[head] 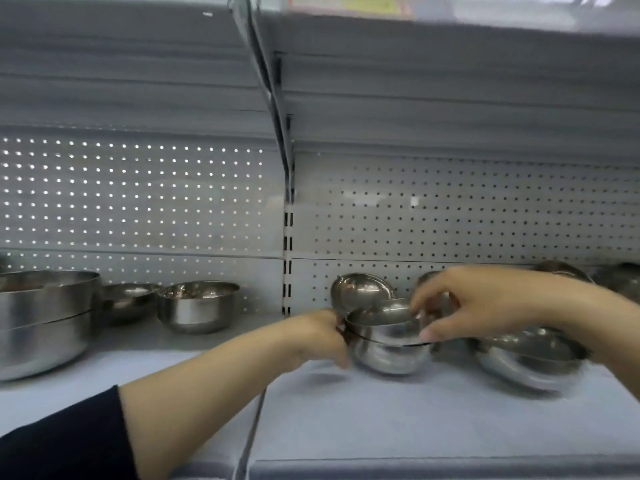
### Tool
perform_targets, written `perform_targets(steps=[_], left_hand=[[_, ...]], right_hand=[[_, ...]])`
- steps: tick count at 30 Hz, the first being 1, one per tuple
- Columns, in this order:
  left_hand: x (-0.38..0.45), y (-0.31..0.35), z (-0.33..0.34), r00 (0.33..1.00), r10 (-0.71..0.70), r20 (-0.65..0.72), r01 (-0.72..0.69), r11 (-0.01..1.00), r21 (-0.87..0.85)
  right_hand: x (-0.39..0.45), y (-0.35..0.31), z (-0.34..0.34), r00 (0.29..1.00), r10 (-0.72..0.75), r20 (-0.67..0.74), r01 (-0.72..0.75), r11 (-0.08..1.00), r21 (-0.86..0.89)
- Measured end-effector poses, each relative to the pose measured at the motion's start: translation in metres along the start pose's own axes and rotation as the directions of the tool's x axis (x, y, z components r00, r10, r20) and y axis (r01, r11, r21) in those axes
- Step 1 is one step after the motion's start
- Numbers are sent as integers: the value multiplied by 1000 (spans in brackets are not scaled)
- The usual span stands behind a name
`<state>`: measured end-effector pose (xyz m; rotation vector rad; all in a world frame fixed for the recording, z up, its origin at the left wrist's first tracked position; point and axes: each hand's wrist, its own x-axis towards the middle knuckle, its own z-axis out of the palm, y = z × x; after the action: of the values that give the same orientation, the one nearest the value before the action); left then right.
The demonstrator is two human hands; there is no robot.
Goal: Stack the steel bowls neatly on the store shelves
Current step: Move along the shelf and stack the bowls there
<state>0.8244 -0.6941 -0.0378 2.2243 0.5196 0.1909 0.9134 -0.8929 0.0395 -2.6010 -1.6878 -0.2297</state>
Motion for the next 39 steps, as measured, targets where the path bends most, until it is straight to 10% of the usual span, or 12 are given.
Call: perform_targets(steps=[9,39], left_hand=[[4,-10,14,996,54,-64,-70,960,-269],[21,-21,28,962,231,-149,-252,957,-141]], right_hand=[[10,16,50,954,-27,-300,84,980,180],[0,21,62,979,115,-168,-52,939,339]])
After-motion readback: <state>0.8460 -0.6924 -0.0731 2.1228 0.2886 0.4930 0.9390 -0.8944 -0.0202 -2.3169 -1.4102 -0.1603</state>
